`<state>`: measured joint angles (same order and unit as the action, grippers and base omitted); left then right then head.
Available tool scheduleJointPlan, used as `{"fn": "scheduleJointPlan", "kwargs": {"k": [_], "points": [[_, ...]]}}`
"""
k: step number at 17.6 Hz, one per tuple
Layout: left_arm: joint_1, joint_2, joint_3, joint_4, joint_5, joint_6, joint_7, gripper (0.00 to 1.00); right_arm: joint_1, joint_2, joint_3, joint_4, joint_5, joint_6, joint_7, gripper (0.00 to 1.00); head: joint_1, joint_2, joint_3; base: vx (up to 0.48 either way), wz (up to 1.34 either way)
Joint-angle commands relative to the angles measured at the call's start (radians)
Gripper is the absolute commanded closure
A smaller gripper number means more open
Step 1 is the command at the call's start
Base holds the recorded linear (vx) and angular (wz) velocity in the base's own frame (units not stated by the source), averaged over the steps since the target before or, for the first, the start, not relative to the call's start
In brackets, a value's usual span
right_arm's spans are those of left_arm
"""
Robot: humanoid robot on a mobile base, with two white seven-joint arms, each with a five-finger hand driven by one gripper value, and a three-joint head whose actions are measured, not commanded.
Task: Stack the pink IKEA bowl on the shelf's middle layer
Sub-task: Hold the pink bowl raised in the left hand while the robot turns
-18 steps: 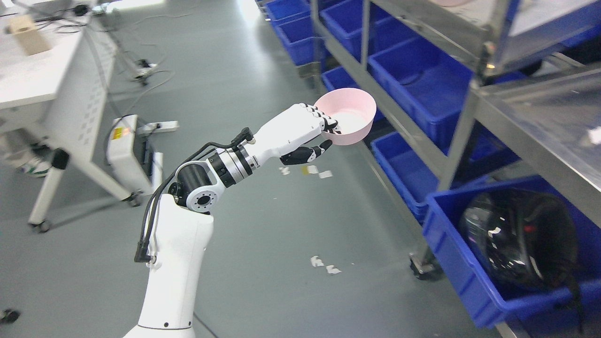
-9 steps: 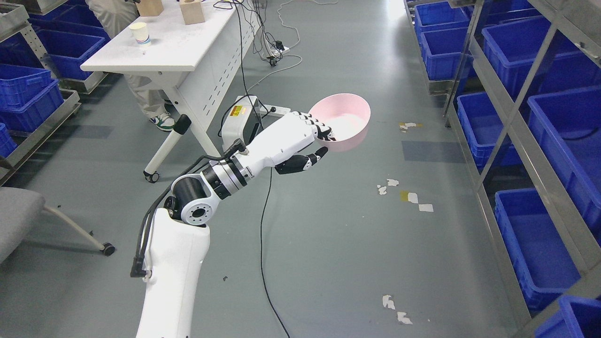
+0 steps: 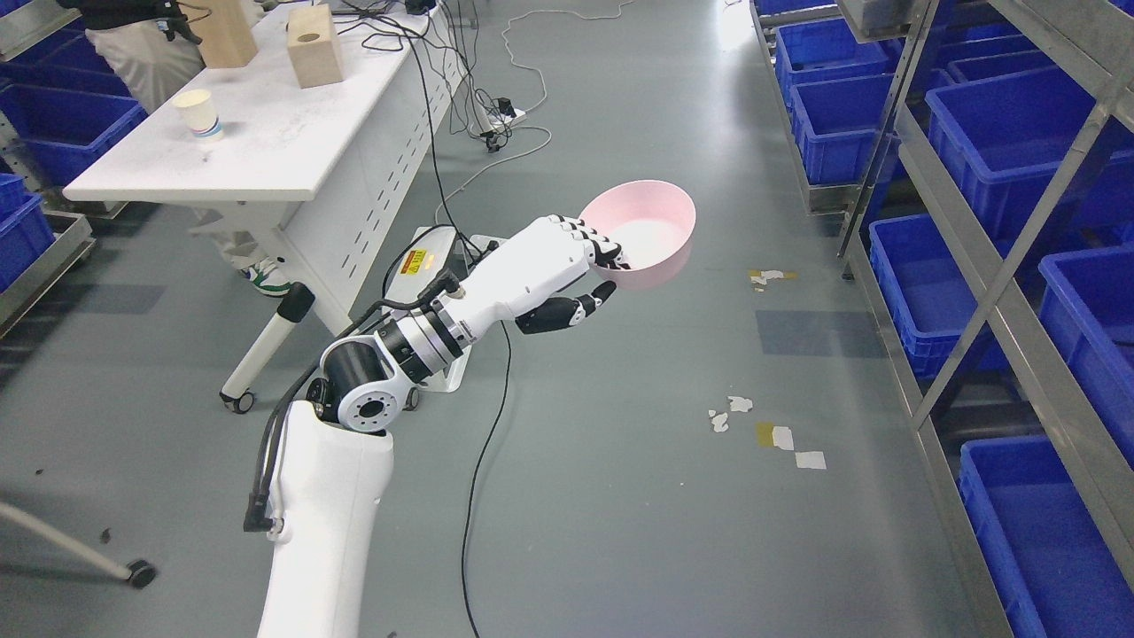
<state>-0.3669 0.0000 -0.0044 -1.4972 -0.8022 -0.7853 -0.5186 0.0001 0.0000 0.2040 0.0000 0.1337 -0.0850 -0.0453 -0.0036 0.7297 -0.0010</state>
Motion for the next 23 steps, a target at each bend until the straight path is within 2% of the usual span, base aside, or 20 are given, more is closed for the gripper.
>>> {"fn": "scheduleJointPlan", "kwargs": {"k": [1,11,18,23], "points": [[0.005,0.017,0.027,-0.006,0.008,0.000,0.000,0.98,0.015,-0.017,0.000,-0.017,0.001,0.001,-0.001,0.00,0.0000,0.000,0.000,0.504,-0.16],[0.006,0.017,0.015,-0.008,0.014,0.000,0.000,0.98,0.015,-0.017,0.000,-0.017,0.000,0.001,-0.001,0.00,0.0000,0.000,0.000,0.463,-0.06],[0.029,0.017,-0.066,-0.008,0.032,0.000,-0.001,0.97,0.015,-0.017,0.000,-0.017,0.001,0.001,-0.001,0.00,0.0000,0.000,0.000,0.382,-0.07],[0.028,0.017,-0.106,-0.008,0.044,0.000,-0.001,0.97,0.015,-0.017,0.000,-0.017,0.000,0.001,-0.001,0.00,0.0000,0.000,0.000,0.247,-0.57]]}}
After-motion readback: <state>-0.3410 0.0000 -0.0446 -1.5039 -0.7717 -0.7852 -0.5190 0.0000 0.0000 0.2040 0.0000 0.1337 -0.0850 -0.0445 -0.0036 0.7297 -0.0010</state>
